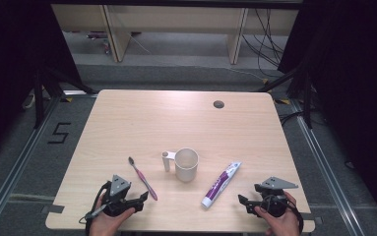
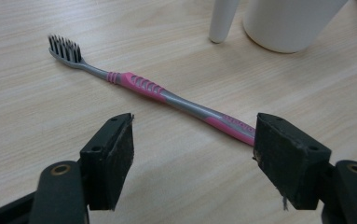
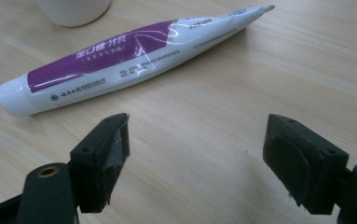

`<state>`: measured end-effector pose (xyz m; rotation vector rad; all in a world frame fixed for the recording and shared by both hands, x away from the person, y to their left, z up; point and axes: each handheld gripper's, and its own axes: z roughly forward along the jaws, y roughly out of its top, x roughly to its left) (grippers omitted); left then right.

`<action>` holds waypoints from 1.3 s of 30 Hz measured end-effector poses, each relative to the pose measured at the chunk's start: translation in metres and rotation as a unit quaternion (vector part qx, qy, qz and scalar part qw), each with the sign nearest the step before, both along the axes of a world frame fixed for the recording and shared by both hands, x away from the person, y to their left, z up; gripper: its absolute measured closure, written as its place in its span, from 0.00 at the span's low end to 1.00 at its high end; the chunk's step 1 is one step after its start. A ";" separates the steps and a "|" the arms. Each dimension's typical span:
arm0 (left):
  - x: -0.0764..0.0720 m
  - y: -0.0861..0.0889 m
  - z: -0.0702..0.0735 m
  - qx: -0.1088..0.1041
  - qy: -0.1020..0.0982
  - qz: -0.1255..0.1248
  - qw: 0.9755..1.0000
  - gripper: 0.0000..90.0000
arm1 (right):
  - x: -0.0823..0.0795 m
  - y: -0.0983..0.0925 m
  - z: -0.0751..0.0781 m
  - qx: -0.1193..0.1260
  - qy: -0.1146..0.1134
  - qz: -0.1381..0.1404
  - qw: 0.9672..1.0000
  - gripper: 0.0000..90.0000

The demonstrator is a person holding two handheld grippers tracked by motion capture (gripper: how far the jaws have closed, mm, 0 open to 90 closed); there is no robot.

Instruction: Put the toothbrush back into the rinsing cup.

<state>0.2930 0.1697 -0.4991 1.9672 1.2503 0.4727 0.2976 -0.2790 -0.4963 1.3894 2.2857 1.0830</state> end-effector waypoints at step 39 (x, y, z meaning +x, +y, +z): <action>0.069 -0.027 0.008 0.106 0.089 -0.021 0.990 0.44 | 0.002 -0.004 0.000 -0.003 -0.007 0.005 1.000 0.26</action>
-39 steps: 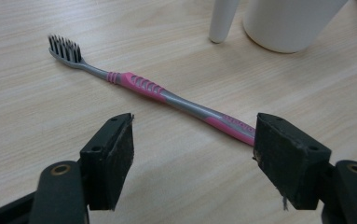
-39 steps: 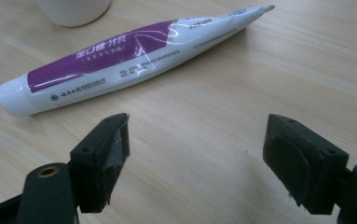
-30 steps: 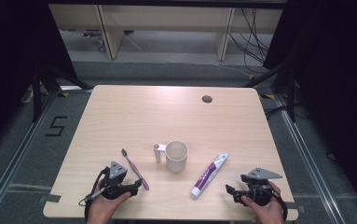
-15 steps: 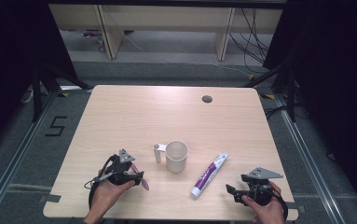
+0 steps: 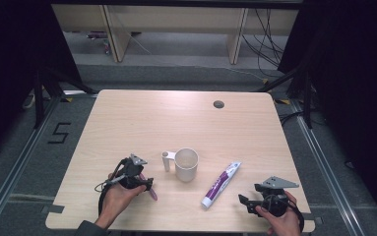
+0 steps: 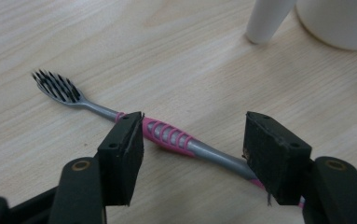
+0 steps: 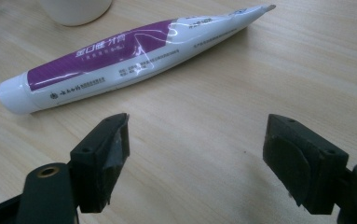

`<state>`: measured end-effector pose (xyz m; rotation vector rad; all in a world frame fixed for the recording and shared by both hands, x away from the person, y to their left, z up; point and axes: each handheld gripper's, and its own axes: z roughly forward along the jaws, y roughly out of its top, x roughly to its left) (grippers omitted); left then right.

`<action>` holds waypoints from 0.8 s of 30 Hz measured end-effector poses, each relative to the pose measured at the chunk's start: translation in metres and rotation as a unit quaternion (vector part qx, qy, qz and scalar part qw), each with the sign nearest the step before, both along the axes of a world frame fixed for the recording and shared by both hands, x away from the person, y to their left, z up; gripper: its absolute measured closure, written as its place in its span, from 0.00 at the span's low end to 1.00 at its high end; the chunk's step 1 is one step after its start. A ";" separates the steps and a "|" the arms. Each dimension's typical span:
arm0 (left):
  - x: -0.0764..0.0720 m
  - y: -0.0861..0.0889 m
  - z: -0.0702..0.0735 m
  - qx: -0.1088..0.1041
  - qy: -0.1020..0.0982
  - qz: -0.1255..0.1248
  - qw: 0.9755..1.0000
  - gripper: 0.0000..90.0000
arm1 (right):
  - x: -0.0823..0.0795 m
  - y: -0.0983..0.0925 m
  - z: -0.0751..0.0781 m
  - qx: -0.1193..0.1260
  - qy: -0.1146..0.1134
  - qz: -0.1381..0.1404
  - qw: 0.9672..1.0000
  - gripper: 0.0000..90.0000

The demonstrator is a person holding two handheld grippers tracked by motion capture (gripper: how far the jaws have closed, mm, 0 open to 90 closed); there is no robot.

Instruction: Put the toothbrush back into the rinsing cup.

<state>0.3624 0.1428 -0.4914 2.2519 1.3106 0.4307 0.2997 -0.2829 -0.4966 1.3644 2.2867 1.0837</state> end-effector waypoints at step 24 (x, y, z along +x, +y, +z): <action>0.016 0.009 0.007 0.073 0.081 -0.075 0.991 0.83 | 0.002 -0.003 0.000 0.008 0.002 0.005 1.000 0.27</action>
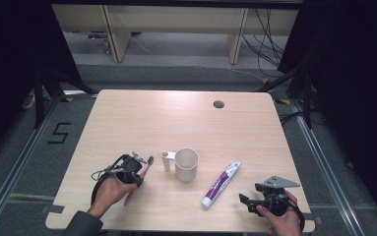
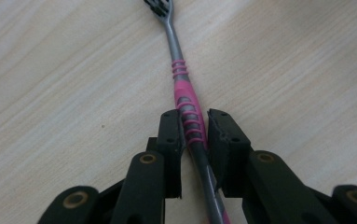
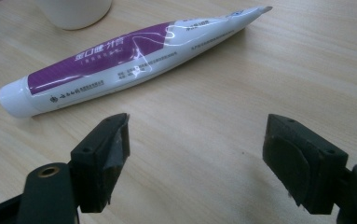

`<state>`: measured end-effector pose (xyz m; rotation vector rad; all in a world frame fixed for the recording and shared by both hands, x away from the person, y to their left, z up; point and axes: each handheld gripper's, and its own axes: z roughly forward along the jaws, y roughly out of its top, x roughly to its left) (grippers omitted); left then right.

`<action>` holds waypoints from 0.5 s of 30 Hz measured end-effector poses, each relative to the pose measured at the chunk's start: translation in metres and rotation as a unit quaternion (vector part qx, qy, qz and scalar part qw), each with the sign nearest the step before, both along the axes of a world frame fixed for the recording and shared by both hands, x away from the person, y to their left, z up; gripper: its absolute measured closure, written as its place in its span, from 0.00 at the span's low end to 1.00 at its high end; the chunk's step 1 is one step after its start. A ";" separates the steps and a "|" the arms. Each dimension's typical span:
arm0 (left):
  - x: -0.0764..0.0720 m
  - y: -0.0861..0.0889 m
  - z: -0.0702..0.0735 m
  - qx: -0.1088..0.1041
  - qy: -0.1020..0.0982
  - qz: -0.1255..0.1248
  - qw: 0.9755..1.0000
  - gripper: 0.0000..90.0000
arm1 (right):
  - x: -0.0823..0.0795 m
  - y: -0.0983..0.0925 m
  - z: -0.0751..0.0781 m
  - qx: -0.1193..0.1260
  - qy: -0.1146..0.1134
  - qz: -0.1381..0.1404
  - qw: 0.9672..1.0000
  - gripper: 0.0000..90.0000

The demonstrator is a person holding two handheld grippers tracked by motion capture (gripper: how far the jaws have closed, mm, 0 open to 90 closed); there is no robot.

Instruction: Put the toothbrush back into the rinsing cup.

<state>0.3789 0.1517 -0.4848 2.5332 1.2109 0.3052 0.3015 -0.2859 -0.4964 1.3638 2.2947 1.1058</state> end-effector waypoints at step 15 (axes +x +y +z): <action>0.014 -0.012 0.004 0.038 0.081 -0.034 0.995 0.91 | 0.000 -0.002 0.001 -0.002 -0.001 -0.003 1.000 0.27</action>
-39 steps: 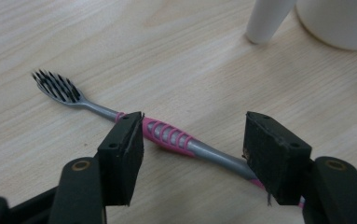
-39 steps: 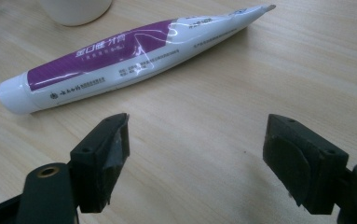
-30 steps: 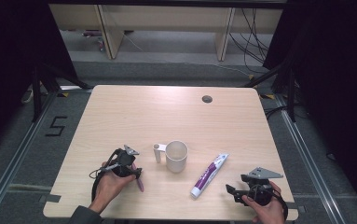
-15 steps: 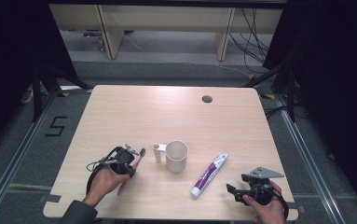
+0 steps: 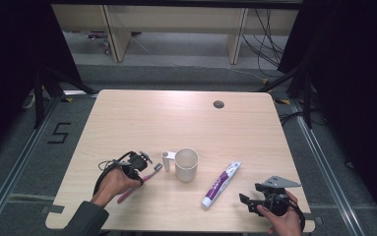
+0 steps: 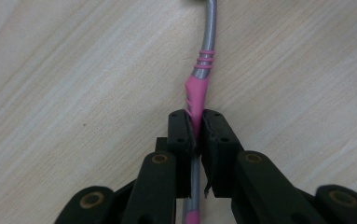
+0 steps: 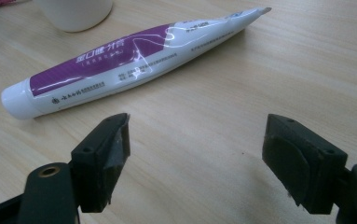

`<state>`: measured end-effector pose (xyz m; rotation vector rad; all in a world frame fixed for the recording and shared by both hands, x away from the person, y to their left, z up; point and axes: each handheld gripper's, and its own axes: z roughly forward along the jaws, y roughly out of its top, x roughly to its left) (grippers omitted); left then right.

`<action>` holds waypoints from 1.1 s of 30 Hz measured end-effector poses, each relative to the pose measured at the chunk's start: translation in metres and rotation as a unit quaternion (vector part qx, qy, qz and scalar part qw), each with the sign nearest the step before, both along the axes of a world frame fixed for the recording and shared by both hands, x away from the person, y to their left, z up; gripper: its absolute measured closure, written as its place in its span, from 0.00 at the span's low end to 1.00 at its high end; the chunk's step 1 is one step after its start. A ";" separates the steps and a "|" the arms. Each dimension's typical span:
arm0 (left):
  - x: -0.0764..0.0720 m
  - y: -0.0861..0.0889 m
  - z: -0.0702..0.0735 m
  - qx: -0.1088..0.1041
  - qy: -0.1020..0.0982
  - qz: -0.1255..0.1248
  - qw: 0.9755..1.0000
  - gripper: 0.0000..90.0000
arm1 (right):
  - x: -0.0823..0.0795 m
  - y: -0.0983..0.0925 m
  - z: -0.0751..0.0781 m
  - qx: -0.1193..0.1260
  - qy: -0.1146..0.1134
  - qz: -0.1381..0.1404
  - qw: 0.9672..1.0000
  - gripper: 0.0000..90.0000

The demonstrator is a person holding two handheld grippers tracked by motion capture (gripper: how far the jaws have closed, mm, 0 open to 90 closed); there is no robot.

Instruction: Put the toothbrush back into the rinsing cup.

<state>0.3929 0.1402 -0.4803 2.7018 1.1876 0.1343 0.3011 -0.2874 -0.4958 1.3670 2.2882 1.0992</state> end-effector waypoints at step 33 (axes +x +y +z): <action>-0.010 0.036 0.064 -0.188 -0.174 0.033 0.966 0.92 | 0.000 -0.001 -0.001 0.012 -0.002 -0.006 1.000 0.27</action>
